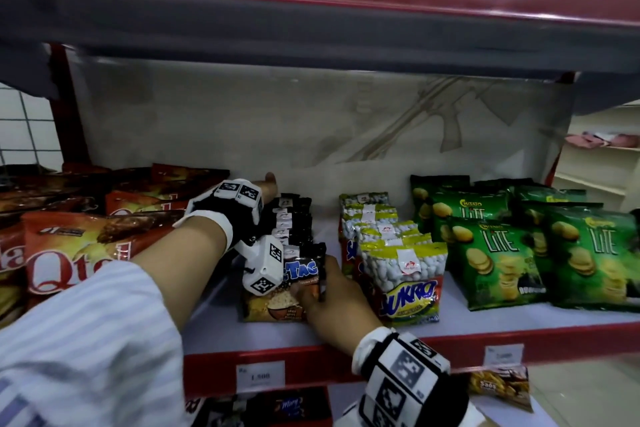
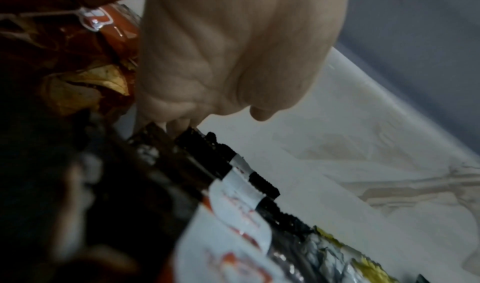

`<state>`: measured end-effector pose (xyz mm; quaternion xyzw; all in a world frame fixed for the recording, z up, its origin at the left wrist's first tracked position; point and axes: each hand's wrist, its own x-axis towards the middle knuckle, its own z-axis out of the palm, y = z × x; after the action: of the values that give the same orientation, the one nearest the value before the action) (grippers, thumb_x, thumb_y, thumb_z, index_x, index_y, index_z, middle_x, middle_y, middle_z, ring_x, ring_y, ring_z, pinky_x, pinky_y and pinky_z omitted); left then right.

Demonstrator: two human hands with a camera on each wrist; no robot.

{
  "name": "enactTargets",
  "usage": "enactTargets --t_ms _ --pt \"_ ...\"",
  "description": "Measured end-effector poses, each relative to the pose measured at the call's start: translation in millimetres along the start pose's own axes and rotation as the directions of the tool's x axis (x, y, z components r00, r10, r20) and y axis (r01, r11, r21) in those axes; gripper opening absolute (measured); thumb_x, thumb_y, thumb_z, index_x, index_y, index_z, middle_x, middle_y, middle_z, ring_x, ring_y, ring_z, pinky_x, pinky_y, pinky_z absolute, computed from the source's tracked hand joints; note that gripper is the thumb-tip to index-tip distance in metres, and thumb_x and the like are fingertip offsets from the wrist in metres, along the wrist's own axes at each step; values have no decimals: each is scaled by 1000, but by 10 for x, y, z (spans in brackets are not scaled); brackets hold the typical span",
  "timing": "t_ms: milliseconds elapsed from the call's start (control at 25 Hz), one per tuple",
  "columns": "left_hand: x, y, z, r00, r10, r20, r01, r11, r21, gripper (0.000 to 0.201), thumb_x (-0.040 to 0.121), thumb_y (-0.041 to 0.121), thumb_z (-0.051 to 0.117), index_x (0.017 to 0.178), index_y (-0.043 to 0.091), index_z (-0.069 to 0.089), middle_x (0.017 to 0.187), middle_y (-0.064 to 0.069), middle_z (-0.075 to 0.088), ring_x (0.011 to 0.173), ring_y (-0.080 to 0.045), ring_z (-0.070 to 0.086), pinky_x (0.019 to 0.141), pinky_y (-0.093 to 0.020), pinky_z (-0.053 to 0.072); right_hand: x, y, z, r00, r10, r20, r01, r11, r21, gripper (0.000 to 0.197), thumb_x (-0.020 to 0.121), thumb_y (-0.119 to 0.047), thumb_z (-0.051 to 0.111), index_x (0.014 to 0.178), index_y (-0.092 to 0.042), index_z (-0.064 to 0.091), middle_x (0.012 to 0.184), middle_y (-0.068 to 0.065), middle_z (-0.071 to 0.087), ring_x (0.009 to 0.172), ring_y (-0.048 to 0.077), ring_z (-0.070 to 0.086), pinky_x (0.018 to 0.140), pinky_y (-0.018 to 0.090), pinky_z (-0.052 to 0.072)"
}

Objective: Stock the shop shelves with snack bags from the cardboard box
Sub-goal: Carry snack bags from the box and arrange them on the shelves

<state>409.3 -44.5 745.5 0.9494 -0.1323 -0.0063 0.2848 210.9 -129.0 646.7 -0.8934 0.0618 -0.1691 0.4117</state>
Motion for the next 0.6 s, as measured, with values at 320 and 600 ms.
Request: enactTargets --t_ms 320,600 --pt "-292 232 -32 994 -104 43 106 993 -53 57 105 33 18 146 -7 17 156 -21 18 145 -26 18 110 -24 19 -14 2 -23 1000 20 9 -20 1000 -5 44 90 -37 58 128 -23 39 126 1 60 116 20 56 92 24 41" --pt "-841 240 -368 990 -65 127 50 992 120 53 100 40 41 137 3 44 142 -17 46 122 -27 51 96 -31 40 -1 -22 -18 999 45 22 -45 999 4 55 88 -44 60 133 -20 38 130 5 58 120 25 54 99 31 43"
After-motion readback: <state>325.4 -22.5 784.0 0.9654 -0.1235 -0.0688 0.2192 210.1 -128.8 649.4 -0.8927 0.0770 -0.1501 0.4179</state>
